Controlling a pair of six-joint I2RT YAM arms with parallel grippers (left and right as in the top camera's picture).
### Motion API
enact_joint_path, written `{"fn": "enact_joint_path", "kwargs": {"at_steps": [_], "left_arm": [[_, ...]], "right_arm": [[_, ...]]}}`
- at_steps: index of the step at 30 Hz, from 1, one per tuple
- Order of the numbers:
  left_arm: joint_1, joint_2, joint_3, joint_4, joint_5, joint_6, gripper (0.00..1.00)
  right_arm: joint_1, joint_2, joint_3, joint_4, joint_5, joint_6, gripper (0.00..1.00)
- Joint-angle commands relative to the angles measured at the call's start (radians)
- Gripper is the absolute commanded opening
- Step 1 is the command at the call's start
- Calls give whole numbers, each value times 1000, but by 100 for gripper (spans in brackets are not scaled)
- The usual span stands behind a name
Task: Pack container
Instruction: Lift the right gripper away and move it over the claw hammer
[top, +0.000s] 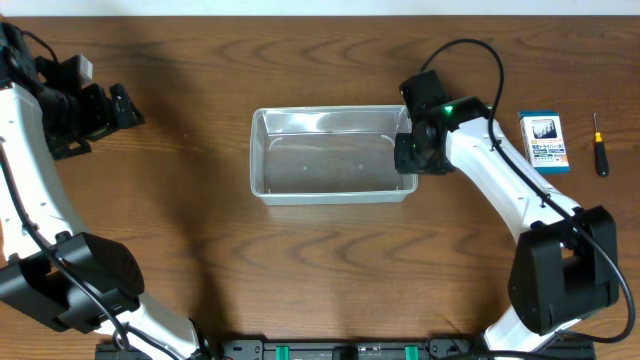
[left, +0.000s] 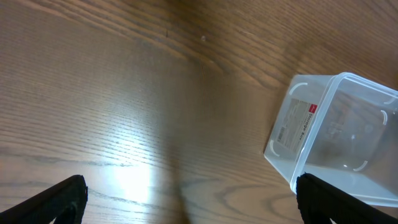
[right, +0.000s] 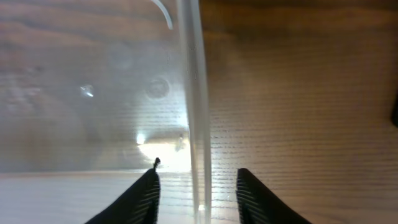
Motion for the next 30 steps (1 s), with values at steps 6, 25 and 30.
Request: {"fn": "enact_joint_path", "kwargs": {"at_steps": [6,25,30], "left_arm": [[-1,10,-2,-5,-9,5,98],[-1,10,-2,10,-9,6,98],[0,10,-2,10,-9,6,98]], "right_arm": [[-3,-38,269,-115,75,-60,73],[-320,-241,529,-387,95,-443,99],[-431,-237,529,-374,-20,-484,99]]}}
